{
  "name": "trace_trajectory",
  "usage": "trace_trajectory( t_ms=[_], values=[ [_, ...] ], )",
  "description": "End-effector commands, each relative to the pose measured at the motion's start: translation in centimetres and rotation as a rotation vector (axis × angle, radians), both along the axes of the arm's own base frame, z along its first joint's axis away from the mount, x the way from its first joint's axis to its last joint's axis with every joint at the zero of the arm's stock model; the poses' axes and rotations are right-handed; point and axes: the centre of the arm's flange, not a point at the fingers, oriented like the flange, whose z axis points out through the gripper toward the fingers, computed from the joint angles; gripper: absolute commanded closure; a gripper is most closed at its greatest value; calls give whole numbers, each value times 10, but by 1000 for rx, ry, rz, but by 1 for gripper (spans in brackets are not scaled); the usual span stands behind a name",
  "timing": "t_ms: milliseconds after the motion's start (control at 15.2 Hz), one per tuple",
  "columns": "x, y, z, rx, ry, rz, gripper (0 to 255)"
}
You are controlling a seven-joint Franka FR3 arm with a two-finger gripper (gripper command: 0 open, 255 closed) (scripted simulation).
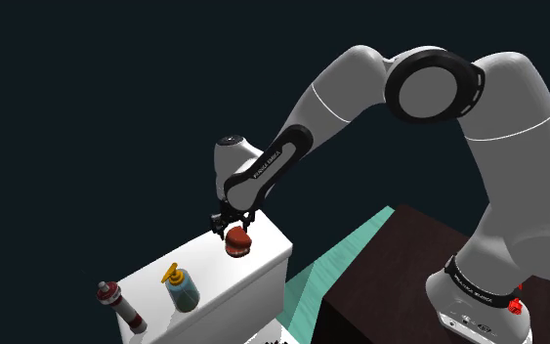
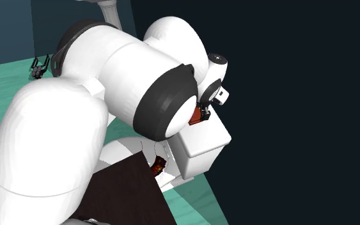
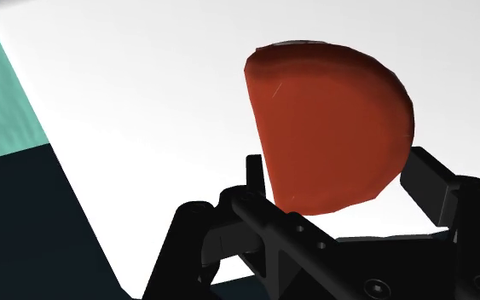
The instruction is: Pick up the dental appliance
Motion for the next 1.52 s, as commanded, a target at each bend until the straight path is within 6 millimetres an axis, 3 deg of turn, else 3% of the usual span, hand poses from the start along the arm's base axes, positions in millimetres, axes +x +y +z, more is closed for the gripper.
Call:
trace_trajectory(
  t_ms=[0, 330, 1320, 1452],
  values=[
    [-1, 0, -1, -1, 2, 0, 255],
    [-1, 0, -1, -1, 2, 0, 255],
    [-1, 0, 78, -1, 2, 0, 255],
    [-1, 0, 79, -1, 2, 0, 255]
  ],
)
